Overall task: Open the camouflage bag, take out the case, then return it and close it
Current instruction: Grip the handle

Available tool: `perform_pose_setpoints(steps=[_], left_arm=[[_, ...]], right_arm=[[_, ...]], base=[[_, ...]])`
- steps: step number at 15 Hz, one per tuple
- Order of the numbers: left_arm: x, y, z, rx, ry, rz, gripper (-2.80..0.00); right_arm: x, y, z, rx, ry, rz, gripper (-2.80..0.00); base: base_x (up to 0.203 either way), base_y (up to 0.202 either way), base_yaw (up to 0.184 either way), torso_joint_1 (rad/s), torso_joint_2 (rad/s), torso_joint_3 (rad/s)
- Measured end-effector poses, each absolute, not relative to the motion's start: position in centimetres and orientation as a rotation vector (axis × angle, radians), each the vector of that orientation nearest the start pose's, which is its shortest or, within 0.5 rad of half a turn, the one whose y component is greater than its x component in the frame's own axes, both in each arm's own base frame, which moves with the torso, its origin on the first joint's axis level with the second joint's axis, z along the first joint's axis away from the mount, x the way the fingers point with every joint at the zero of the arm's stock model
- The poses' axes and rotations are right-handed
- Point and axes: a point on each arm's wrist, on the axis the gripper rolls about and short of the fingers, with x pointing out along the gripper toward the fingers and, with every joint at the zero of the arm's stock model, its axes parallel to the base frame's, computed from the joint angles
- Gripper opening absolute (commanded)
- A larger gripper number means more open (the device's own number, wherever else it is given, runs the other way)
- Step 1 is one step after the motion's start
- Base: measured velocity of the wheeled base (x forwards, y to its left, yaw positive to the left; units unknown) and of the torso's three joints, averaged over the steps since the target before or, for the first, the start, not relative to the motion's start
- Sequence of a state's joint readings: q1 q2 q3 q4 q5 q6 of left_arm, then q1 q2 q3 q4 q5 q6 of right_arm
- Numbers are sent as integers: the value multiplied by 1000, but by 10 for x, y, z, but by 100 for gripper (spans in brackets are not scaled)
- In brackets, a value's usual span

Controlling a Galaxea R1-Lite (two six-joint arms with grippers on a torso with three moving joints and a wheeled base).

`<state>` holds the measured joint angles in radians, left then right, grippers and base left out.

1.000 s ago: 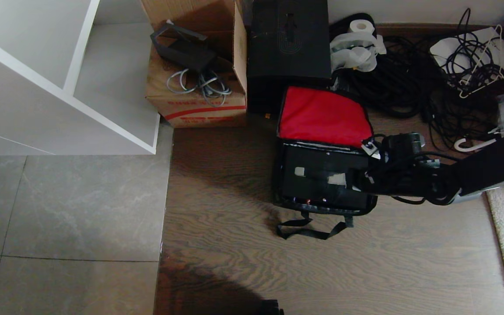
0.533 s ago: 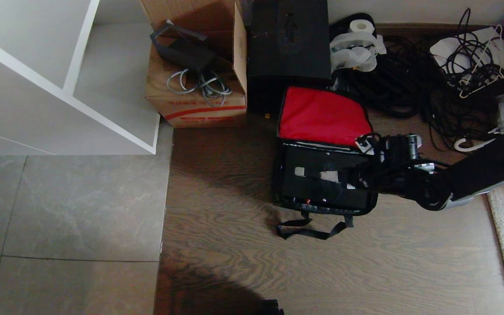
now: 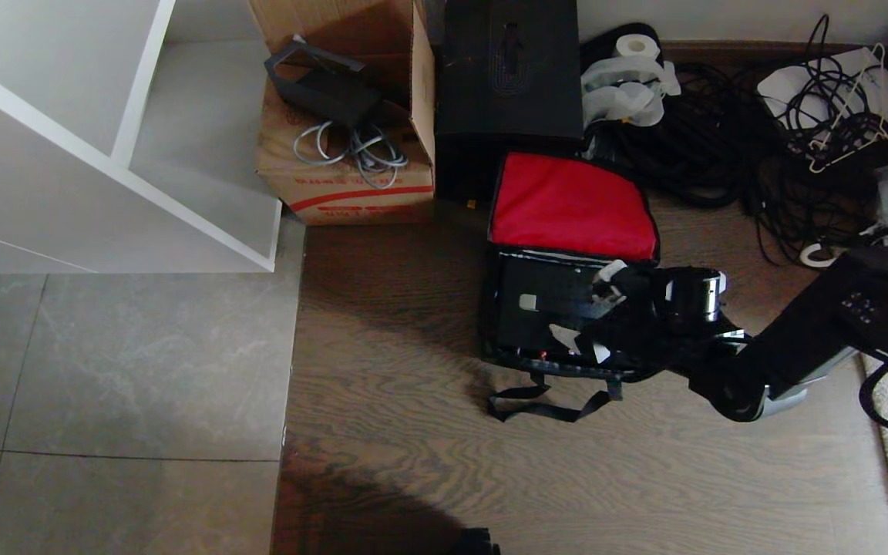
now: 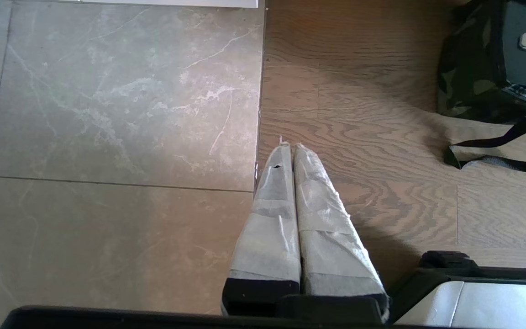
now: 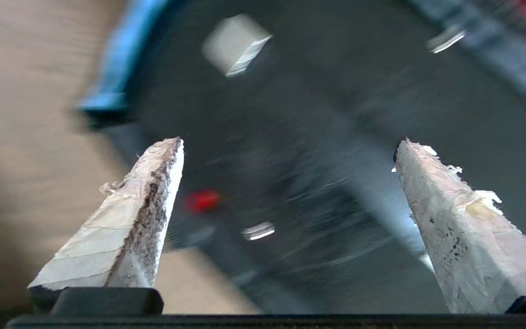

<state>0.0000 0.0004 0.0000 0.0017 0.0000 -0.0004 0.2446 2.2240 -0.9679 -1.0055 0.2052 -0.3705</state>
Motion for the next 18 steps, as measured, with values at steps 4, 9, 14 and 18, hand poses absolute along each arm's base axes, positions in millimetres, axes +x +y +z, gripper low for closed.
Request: perform_pose_setpoints(steps=[4,9,14,18], left_arm=[[-23,0,75,0,2,0,-280],[-23,0,75,0,2,0,-280],[-23,0,75,0,2,0,-280],[-23,0,75,0,2,0,-280]], right_arm=[[386,99,53,-616,173,403,0],[385,102,60,-794,185,113,0],[378,126,67,-961,116,64,0],[377,137,70,-998,52,80,0]], base=[[0,0,0,0,0,0],[0,0,0,0,0,0],[0,0,0,0,0,0],[0,0,0,0,0,0]])
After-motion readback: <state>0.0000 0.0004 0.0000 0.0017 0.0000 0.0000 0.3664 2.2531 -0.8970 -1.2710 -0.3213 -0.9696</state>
